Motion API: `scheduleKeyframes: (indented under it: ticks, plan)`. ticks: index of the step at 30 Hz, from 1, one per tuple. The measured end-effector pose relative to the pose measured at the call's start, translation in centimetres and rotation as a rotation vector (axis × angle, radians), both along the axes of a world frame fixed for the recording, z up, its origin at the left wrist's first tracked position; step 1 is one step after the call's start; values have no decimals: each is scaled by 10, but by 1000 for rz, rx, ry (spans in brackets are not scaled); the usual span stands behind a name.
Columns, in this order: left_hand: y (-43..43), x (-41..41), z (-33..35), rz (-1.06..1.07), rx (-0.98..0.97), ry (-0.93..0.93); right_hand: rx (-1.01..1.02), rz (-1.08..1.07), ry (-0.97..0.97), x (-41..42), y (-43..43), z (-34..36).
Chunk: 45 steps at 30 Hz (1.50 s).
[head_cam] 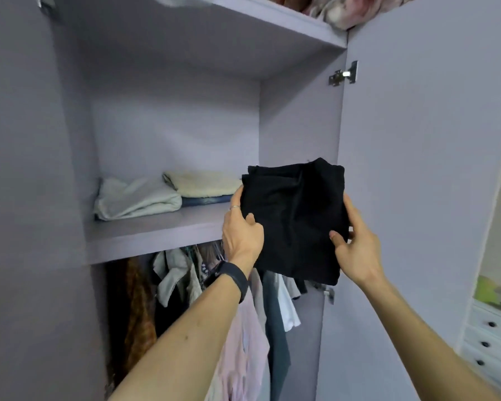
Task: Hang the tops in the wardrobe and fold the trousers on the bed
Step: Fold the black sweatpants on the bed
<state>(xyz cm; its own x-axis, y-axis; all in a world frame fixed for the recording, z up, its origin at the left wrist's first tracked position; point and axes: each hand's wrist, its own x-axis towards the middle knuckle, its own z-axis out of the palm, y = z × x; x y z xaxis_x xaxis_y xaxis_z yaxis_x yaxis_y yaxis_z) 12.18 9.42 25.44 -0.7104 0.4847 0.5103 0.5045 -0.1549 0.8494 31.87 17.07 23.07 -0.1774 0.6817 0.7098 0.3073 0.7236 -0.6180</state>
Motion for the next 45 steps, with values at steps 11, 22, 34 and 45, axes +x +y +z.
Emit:
scheduleKeyframes:
  ticks: [11, 22, 34, 45]
  plan:
    - [83, -118, 65, 17, -110, 136, -52, 209, 41, -106, 142, 49]
    - [210, -204, 160, 51, -234, 425, -109, 190, 88, -181, 232, 100]
    - [452, -324, 219, -99, -564, 744, -194, -9, -191, -305, 378, 102]
    - [560, -411, 157, -187, -836, 655, -425, 61, -418, -363, 458, 82]
